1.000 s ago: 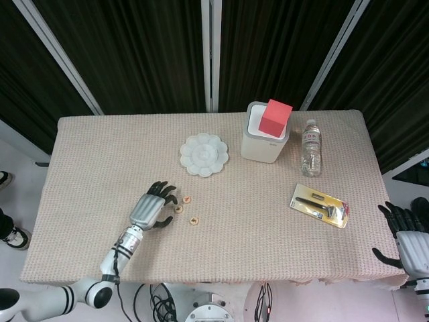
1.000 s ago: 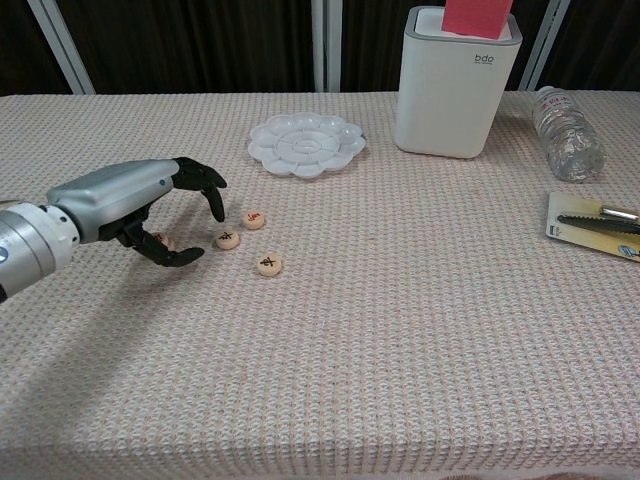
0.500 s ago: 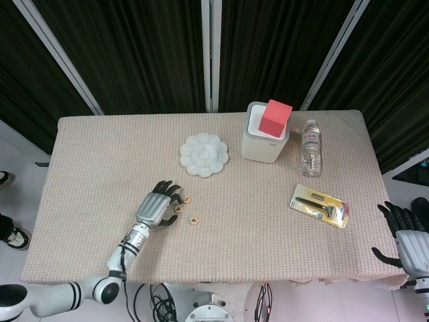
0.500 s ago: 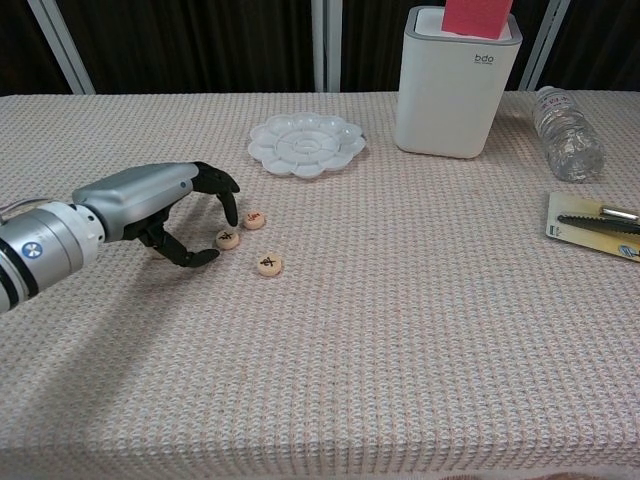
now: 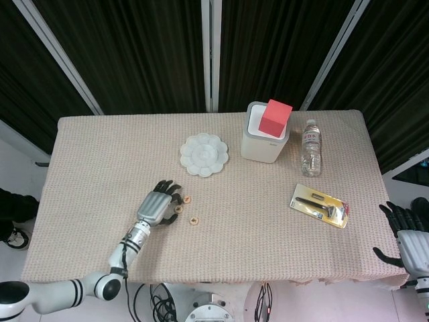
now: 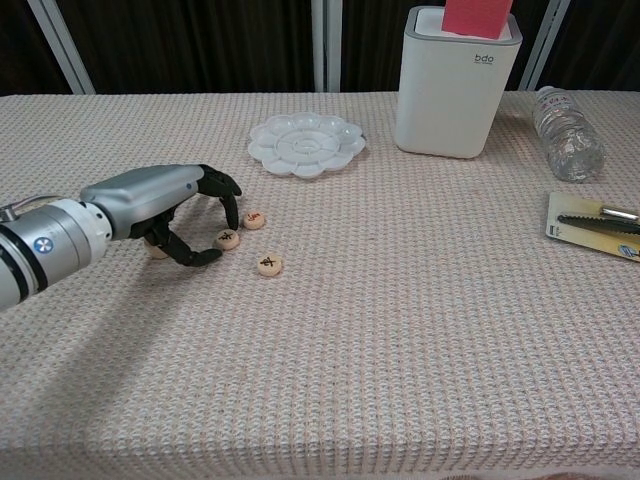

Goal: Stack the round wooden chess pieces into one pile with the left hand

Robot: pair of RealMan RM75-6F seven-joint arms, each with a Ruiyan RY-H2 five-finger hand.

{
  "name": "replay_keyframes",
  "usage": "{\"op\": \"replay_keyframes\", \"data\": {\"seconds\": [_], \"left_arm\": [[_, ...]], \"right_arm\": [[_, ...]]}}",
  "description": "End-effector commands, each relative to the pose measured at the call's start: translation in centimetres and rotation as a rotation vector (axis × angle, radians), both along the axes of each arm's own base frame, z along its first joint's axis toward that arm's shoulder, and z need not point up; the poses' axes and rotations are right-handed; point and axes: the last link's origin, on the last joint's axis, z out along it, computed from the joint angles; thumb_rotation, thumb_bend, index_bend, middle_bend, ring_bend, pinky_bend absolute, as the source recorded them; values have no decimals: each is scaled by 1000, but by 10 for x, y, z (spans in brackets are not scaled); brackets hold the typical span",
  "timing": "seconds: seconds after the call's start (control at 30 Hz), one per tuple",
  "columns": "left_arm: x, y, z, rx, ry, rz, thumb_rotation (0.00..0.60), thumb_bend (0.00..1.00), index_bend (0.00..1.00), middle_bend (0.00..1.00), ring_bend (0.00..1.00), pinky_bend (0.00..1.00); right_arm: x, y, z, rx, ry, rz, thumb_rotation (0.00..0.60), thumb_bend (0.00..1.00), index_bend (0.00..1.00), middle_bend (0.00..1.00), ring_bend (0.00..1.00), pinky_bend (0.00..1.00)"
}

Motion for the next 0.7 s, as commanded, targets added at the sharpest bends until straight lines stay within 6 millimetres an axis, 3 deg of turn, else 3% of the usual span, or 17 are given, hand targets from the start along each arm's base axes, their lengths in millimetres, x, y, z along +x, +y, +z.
{"op": "replay_keyframes", "data": {"seconds": [0.03, 0.4, 0.7], "left_arm": [[0, 0, -1, -3, -2, 0, 600, 308, 423, 134, 0, 0], [3, 1, 3, 20, -28, -3, 600, 311, 479, 145, 0, 0], [7, -3, 26, 62, -49, -28, 600, 312, 487, 172, 0, 0]], "right_arm": [[0, 0, 0, -1, 0, 0, 600, 147, 0, 0, 0, 0], [-1, 0, 0, -3, 1, -3, 600, 147, 0, 0, 0, 0], [3, 0, 0, -1, 1, 9, 600, 147, 0, 0, 0, 0]]}}
